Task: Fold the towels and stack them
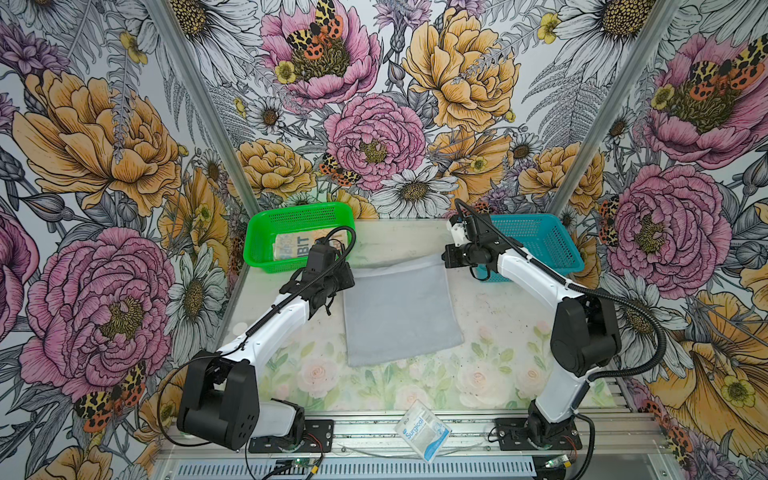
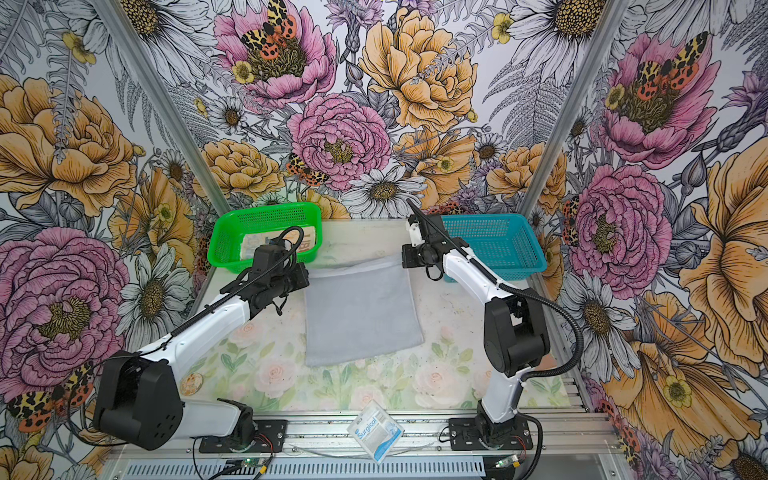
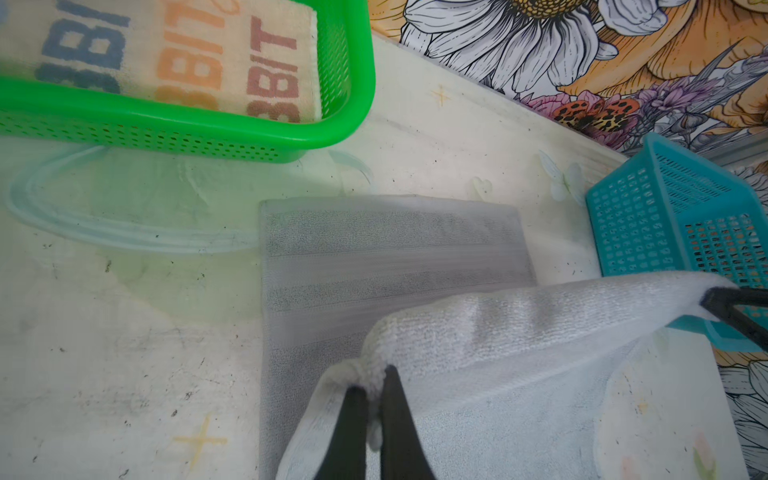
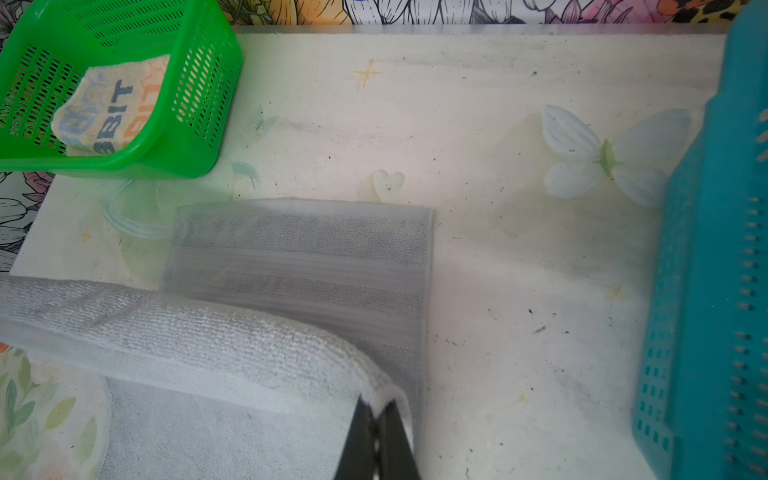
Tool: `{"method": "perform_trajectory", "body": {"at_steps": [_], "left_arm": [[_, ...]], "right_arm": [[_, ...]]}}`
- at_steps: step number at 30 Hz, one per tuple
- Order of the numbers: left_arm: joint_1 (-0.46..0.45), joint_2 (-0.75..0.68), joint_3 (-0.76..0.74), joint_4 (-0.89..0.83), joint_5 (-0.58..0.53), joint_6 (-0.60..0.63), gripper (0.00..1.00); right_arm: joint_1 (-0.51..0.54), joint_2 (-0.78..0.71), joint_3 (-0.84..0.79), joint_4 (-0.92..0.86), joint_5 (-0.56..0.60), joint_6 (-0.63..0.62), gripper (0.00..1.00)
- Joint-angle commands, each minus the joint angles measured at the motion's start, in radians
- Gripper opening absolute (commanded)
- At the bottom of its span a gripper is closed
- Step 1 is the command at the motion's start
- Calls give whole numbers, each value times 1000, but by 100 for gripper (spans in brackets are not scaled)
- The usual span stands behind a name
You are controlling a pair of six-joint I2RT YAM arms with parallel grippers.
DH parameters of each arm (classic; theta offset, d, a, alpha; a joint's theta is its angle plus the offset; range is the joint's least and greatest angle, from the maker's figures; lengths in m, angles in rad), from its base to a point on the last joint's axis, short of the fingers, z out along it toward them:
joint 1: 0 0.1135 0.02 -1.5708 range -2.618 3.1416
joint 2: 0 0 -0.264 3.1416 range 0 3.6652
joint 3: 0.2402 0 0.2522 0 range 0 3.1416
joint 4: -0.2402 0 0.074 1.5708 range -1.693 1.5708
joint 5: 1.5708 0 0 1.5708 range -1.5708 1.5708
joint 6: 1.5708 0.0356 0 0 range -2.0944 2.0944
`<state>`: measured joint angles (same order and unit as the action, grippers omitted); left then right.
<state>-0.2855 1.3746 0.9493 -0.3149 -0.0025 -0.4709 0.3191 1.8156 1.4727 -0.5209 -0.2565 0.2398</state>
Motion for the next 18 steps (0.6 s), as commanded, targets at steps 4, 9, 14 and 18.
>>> {"method": "perform_trajectory", "body": {"at_steps": [4,9,14,18], "left_arm": [[64,84,0,151,23,-17,0],[72,184,31,176,45,-15,0],[78,305,65,203,81,-17,0],[77,348,70,231,48,-18,0]], "right_arm": [[-11,138,109,27,-53,-21,0],[-15,216,150,25,-63,-14,0],[-17,242,159,25,-52,-13,0],[-19,265,177,24,-41,-18,0]]}}
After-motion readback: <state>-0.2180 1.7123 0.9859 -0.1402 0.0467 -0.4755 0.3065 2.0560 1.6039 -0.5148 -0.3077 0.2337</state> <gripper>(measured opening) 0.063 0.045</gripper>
